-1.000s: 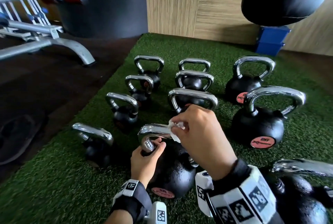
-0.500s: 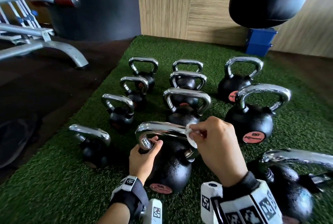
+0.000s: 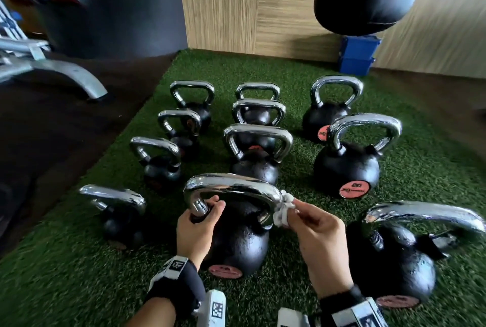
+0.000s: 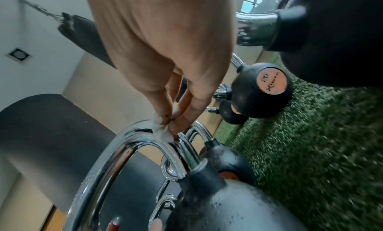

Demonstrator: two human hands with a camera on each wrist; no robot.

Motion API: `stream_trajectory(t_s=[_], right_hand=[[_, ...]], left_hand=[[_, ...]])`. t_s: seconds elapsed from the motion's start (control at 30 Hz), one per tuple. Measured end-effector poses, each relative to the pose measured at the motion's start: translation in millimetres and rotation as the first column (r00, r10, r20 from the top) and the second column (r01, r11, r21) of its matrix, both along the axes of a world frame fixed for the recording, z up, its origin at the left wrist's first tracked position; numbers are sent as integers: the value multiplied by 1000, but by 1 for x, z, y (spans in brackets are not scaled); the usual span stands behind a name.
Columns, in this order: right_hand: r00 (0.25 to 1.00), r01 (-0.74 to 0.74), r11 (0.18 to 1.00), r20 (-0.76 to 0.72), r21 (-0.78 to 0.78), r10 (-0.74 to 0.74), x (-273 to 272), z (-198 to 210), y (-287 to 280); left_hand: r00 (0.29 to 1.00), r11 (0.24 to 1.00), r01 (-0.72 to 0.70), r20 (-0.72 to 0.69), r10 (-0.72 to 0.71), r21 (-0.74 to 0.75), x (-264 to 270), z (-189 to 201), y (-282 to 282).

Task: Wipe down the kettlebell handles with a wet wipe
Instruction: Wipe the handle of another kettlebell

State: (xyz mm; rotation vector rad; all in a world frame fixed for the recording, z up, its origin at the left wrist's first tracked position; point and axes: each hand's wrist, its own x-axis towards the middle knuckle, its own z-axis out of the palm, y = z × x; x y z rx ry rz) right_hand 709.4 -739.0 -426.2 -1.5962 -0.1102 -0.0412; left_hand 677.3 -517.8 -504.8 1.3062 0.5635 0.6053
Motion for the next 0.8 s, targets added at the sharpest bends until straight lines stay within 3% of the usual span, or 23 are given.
stream_trajectory(t_s=[0.2,0.33,0.4,0.47,0.5,0.57,0.6,0.63,0.67,0.73,0.8], right_hand=[[968,-72,932,-199,355,150,-2,-19,8],[945,-83,951,-278,299,170,0,-27,13],[948,-101,969,-272,227,163,2,-27,12],[952,-125,981,-260,147,160,4,-22,7],[952,-140,985,-260,100,161,4,-18,3],[943,-209,978,-265,-4,200,3,-10,-6],[936,-264,963,-259,-59,241,0,-5,-10],[926,-326,939,-236,-110,294,-3,2,-12],[915,-385,909,-196,-157,353,-8,10,-12],[883,-469,858,-92,-210,460,-19,28,-6],[859,-496,838,13,-227,512,-28,46,3]], left_hand=[[993,994,-50,-102,60,97,-6,12,-7],[980,975,-59,-174,97,213,-11,19,-9],[950,956,0,-298,91,292,-16,27,-7],[854,914,193,-521,22,356,-24,39,1],[757,857,341,-654,-6,387,-30,48,5],[562,668,599,-826,42,442,-45,68,14],[544,603,648,-837,61,466,-52,80,16],[575,591,653,-818,21,474,-57,91,18],[635,653,623,-765,-102,431,-62,102,18],[717,793,582,-574,-395,181,-69,125,7],[724,794,605,-382,-575,-49,-72,145,-5]])
